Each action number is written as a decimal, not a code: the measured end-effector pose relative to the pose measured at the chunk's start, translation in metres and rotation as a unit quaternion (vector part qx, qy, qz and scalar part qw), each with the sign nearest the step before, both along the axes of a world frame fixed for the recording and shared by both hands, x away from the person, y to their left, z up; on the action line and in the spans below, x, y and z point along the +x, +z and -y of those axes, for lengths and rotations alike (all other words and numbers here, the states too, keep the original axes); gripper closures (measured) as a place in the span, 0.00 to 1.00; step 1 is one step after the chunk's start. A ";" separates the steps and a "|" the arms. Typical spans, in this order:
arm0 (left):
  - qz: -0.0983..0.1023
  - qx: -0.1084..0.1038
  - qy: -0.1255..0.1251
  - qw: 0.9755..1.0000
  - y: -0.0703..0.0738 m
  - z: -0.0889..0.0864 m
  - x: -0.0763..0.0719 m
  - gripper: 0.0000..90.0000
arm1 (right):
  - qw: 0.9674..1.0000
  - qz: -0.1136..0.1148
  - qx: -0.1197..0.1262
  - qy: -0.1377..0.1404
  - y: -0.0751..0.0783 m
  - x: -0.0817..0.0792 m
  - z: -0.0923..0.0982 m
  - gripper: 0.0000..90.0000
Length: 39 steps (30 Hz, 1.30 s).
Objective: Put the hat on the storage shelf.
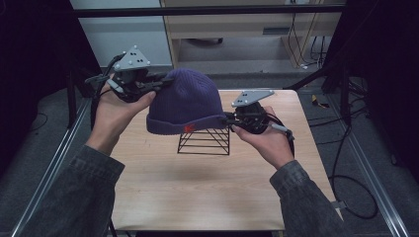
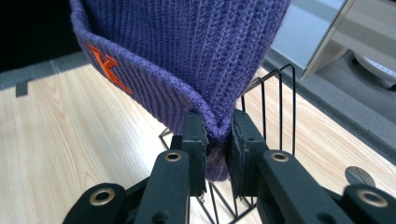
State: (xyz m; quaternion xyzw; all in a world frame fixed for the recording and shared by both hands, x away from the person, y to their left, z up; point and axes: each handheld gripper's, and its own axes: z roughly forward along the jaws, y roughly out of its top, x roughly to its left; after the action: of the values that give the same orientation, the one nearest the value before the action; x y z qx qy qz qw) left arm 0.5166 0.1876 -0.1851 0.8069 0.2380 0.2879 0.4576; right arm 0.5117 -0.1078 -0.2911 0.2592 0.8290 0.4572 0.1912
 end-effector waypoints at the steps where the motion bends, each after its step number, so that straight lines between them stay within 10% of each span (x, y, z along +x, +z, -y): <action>1: 0.001 0.000 0.000 1.000 0.001 0.001 0.000 0.88 | 1.000 0.003 0.002 0.001 0.000 -0.002 0.000 0.87; 39: -0.008 -0.020 0.011 1.000 -0.027 0.039 0.065 0.87 | 0.998 -0.004 -0.016 -0.057 -0.019 0.038 0.013 0.87</action>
State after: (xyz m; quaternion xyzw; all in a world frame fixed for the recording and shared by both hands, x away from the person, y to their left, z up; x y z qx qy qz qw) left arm 0.5818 0.1484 -0.2121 0.7971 0.2567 0.2817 0.4684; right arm 0.5493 -0.1204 -0.3105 0.3053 0.8206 0.4314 0.2176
